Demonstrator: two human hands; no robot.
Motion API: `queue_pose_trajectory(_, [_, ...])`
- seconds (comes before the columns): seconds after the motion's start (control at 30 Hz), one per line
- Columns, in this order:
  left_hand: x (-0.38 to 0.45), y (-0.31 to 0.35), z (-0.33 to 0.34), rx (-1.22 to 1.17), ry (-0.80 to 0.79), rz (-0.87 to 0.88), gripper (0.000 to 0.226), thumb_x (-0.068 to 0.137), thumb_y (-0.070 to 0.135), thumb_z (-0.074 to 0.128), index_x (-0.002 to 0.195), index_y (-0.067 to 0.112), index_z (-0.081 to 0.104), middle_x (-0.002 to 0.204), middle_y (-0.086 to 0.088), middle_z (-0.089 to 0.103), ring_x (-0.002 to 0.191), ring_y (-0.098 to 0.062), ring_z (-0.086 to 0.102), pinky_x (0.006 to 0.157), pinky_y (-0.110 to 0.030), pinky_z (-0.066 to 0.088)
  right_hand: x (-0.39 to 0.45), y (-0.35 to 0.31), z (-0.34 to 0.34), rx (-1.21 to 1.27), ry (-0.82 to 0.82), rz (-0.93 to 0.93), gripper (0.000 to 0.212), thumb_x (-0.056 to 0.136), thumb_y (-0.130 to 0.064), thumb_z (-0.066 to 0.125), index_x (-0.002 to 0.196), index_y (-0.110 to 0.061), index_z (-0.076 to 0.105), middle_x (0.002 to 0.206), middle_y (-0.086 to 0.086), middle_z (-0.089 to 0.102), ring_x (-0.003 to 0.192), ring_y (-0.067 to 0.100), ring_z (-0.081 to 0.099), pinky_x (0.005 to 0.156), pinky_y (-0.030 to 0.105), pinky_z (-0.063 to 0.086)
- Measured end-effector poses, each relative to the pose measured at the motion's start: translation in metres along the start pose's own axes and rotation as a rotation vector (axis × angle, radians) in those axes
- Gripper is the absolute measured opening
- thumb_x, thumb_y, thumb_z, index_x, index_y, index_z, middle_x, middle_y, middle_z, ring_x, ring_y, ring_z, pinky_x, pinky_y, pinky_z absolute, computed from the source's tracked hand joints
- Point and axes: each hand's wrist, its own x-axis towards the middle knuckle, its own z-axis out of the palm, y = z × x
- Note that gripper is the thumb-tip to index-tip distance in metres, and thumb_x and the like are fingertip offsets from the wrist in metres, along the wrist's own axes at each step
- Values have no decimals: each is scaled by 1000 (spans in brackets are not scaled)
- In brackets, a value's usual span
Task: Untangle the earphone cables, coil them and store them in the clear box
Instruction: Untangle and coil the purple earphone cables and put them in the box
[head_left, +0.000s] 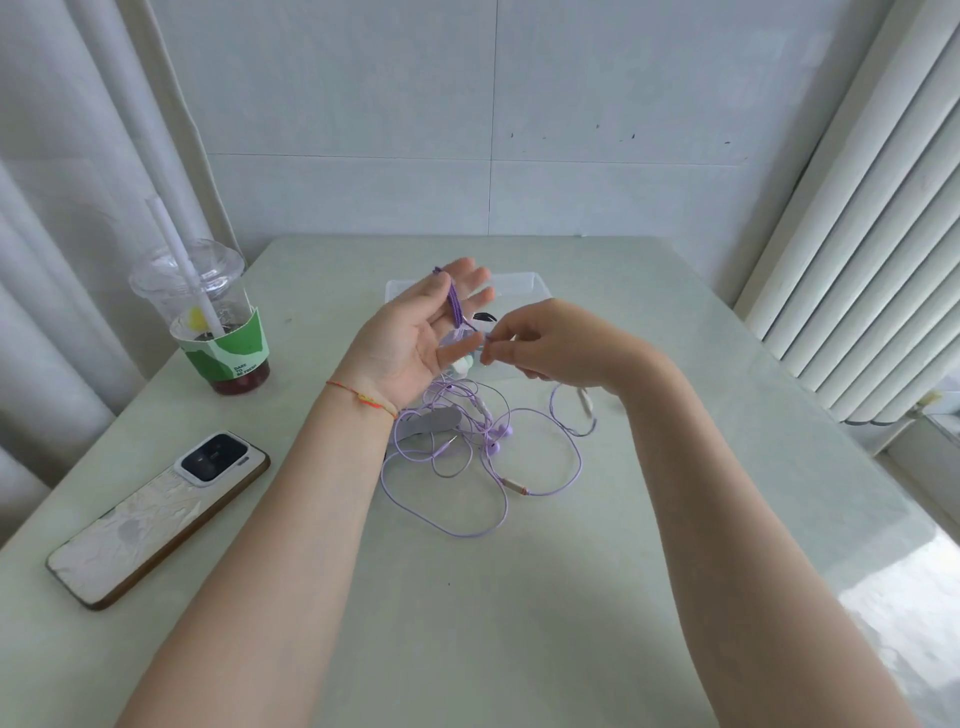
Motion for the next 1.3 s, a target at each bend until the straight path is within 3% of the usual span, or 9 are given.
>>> queue_pose_trajectory(0.2, [-4,-7,8,563,-1,-81,22,100,21,48,104,18,70,94,0,72,90,-11,67,51,-25,55,-6,-5,-9,8,94,15,20,90,-26,59,83,-10,69,56,-4,54,50,13,47,52,25,39])
queue_pose_trajectory(0.33, [-5,-8,11,739,-21,-120,26,101,22,46,90,15,69,76,-3,62,74,-12,57,45,-22,42,-7,-2,-10,68,95,37,18,86,-30,61,81,-14,68,59,2,58,51,14,59,52,25,37])
queue_pose_trajectory(0.47, [-4,-6,7,670,-49,-245,39,102,31,42,75,15,65,60,4,40,55,-12,38,42,-21,25,-6,4,-15,154,164,38,9,86,-21,63,83,-15,68,54,-3,50,48,15,45,46,21,35])
queue_pose_trajectory(0.67, [-7,1,12,107,-176,-298,30,95,25,40,75,13,58,60,4,31,51,-9,33,40,-19,18,3,10,-9,340,286,-1,14,91,-28,61,81,-23,69,59,-2,48,46,11,37,47,23,30])
queue_pose_trajectory(0.77, [-7,3,13,-149,-147,-191,29,93,25,46,83,13,70,67,4,55,60,-9,56,38,-15,34,4,5,0,340,181,19,23,97,-34,52,83,-23,67,64,1,51,49,15,37,46,23,30])
queue_pose_trajectory(0.83, [-7,1,13,-191,-121,-125,30,93,26,48,92,14,76,89,3,71,85,-11,69,45,-16,47,4,1,5,328,119,35,31,100,-37,47,81,-19,61,61,-1,52,47,14,37,43,21,31])
queue_pose_trajectory(0.97, [-7,-3,13,-247,-183,-100,30,94,24,49,114,11,68,128,-5,64,122,-21,59,62,-19,56,6,-2,9,273,112,84,37,102,-30,39,75,-9,54,56,-4,55,45,14,39,44,20,34])
queue_pose_trajectory(1.1, [-6,-3,10,-345,-221,-134,34,97,21,43,123,6,59,138,-10,56,127,-29,54,67,-22,58,7,-1,10,280,97,101,32,102,-27,38,85,-8,57,73,7,58,52,17,41,48,22,37])
queue_pose_trajectory(1.3, [-4,-2,9,-281,-131,-63,34,100,22,40,127,9,57,140,-6,55,130,-23,52,77,-33,59,5,-3,11,224,-9,116,26,101,-22,41,90,-5,58,71,4,57,51,15,42,45,20,36])
